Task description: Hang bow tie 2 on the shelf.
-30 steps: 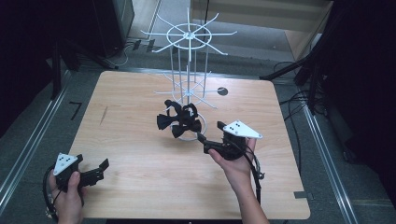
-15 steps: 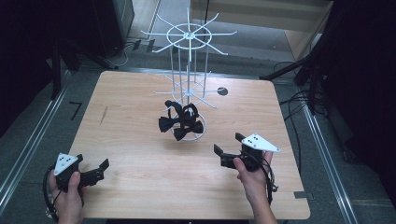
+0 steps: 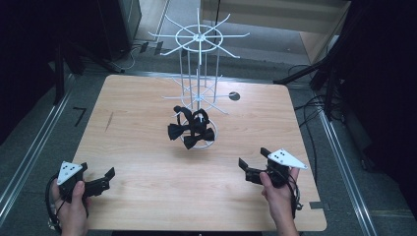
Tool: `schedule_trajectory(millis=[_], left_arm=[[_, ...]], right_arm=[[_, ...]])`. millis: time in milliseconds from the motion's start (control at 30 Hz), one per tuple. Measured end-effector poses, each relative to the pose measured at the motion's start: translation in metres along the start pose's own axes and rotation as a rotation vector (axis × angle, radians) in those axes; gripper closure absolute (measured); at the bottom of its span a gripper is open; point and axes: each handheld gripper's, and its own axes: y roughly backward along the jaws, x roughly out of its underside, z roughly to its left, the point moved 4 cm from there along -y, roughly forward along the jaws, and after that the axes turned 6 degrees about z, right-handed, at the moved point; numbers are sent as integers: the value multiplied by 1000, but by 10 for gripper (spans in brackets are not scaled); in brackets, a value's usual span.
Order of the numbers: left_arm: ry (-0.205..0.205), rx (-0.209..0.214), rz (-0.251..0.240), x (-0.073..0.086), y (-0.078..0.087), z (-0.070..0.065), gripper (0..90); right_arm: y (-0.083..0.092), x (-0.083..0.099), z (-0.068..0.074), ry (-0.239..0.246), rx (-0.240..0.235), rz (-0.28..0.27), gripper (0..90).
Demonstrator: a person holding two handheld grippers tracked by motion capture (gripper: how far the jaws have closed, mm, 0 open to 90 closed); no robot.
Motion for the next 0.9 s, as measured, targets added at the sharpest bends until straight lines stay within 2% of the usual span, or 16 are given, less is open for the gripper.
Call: schedule_trajectory(millis=[433, 633, 900], left_arm=[[-2, -1, 0, 0, 0, 0, 0], [0, -1, -1, 0, 0, 0, 0], [-3, 1, 0, 0, 0, 0, 0]], right_arm=[[13, 26, -33, -41, 67, 3, 122], [20, 35, -45, -67, 79, 5, 126], [33, 50, -66, -90, 129, 28, 126]])
